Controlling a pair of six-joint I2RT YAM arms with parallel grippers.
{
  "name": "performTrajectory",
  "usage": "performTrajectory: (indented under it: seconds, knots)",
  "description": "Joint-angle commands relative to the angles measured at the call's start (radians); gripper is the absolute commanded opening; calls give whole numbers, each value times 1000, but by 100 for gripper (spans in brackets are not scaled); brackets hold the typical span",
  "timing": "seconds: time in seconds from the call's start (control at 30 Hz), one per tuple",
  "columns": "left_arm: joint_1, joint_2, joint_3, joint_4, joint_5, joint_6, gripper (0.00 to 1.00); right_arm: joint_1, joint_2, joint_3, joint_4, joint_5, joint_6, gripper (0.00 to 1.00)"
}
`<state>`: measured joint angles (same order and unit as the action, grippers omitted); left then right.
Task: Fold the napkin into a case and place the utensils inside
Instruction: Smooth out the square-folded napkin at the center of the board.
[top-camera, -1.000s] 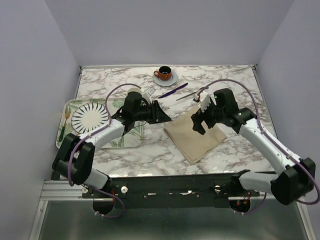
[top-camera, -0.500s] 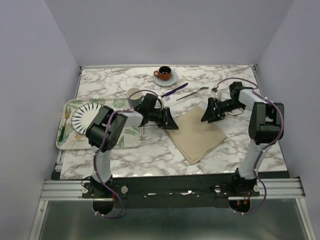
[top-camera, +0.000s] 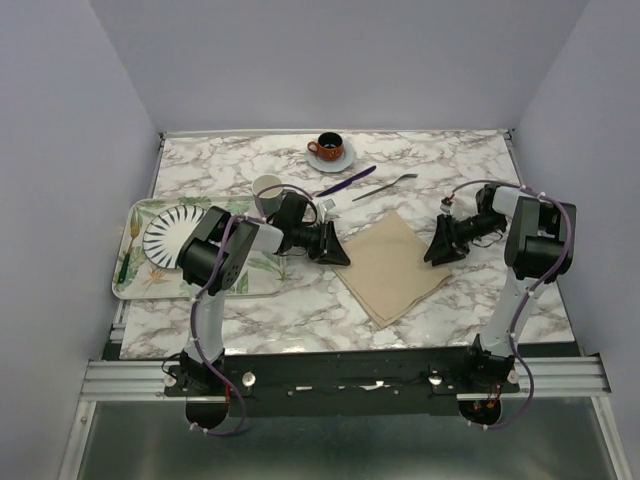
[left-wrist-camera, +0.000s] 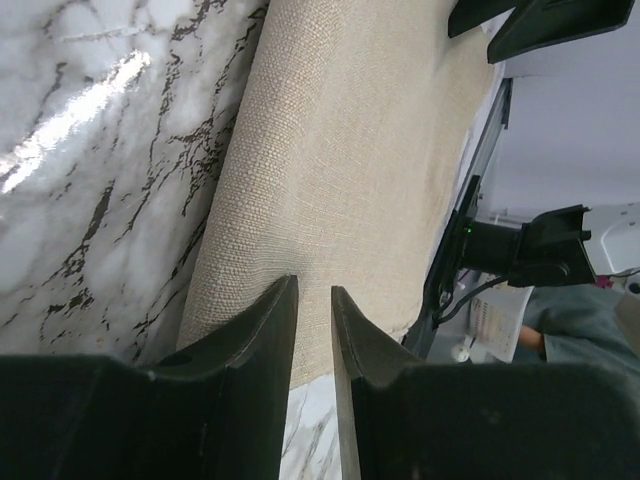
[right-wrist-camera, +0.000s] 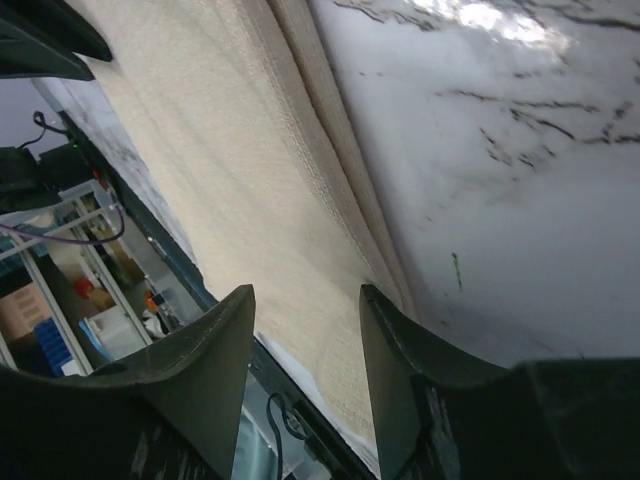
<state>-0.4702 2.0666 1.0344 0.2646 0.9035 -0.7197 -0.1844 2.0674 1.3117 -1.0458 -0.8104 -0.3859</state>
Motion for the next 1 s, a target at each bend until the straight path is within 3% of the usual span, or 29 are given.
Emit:
performTrajectory:
  seconds: [0.0,0.17,0.37,0.47,0.7,0.97]
  knots:
    - [7,-52,13,-65,27,103,43,-13,-72,-2,-52,44,-97,55]
    - [-33,-193,13,-62,90,134,57,9,-159,-2,-235,-189,-226,56]
    - [-84,-152,27,39,97,27,61,72,-104,-48,-223,-236,-222,60]
    - [-82,-91,32,136,94,-40,61,68,-3,-22,-221,-196,-231,60]
    - [-61,39,53,170,86,-67,60,17,108,-2,-217,-87,-217,60]
    - [-58,62,58,-7,63,63,59,-23,94,-106,-134,171,-77,59]
